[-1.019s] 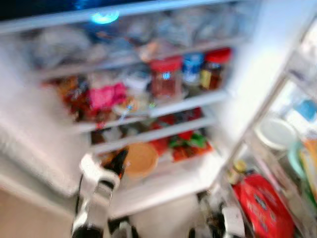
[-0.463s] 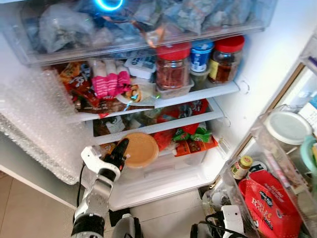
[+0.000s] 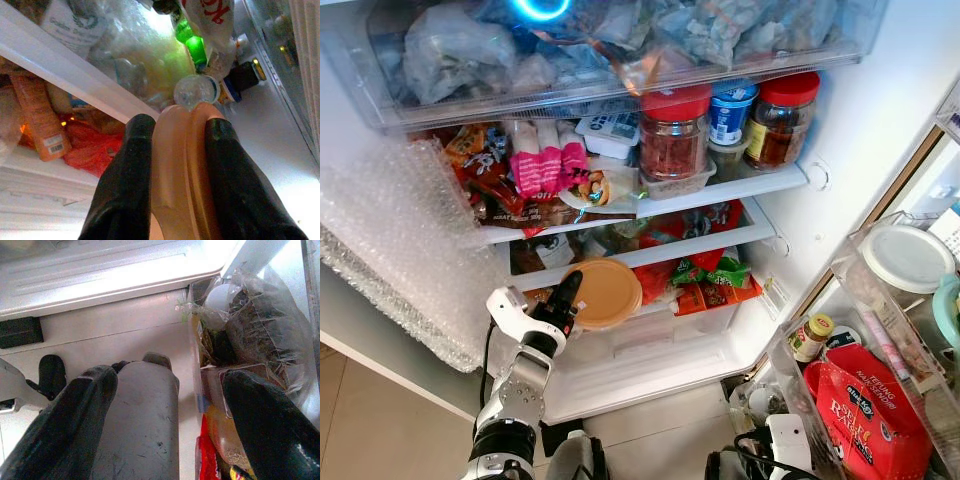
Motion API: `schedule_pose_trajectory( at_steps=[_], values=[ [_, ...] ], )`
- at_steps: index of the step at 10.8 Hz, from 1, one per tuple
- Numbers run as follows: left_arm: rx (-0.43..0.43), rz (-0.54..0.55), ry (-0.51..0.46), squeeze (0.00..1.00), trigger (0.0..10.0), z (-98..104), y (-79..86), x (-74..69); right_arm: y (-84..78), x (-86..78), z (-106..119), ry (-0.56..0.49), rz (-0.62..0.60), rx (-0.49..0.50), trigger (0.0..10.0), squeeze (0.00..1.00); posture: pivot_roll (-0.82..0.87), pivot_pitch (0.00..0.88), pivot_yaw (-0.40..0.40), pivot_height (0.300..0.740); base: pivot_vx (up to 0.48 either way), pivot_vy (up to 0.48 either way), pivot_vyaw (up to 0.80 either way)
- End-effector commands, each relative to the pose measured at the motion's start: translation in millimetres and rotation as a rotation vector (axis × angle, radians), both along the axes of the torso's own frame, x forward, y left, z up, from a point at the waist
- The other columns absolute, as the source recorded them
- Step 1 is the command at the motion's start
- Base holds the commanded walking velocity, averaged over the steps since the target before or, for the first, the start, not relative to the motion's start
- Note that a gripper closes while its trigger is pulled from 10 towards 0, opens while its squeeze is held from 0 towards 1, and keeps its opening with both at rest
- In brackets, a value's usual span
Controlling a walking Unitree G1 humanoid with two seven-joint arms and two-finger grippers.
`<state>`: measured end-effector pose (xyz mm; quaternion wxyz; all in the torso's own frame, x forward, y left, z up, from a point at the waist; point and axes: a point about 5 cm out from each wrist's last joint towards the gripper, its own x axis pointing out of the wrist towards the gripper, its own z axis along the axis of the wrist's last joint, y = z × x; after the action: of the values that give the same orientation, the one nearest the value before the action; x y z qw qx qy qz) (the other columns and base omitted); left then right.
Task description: Restocking fridge
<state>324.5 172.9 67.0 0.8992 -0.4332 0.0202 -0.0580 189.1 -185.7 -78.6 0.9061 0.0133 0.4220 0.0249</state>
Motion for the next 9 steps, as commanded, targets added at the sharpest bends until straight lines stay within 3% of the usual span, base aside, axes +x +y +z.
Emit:
schedule_pose_trajectory(
  at_steps=[1,9],
  values=[
    [-0.006,0.013,-0.003,0.0,10.0,-1.2,2.6,-0.8,1.9,-10.5,-5.9,0.047,0.001,0.009,10.0,0.0,-0.07,0.15,0.026,0.656,0.281,0.0,0.0],
    [0.001,0.028,-0.008,0.0,10.0,-2.9,4.5,-0.6,1.3,-9.5,-5.4,0.043,0.002,0.005,10.0,0.0,-0.07,0.147,0.026,0.656,0.311,0.0,0.0]
  ],
)
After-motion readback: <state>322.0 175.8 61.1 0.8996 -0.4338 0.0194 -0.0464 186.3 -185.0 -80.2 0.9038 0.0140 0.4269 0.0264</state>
